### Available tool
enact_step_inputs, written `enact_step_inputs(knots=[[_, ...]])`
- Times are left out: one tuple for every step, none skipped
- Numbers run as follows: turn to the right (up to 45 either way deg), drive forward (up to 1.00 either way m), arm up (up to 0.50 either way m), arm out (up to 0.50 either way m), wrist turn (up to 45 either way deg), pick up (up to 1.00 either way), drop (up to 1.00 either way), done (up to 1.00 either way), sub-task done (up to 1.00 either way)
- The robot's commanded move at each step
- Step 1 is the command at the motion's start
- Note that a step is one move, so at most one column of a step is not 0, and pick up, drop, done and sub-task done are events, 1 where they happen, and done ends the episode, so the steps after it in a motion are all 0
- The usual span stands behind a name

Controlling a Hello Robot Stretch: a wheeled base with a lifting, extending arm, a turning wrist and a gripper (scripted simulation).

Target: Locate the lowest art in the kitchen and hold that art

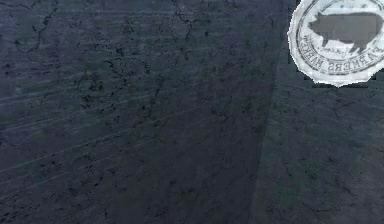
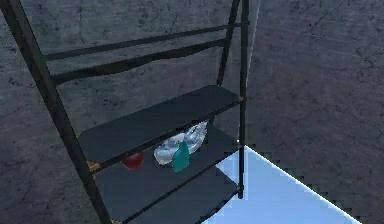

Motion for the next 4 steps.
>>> enact_step_inputs(knots=[[0.0,0.00,0.50,0.00,0.0,0.00,0.00,0.00,0.00],[0.0,0.00,0.14,0.00,0.0,0.00,0.00,0.00,0.00],[0.0,0.00,0.00,0.50,0.0,0.00,0.00,0.00,0.00],[0.0,0.00,0.00,0.00,45.0,0.00,0.00,0.00,0.00]])
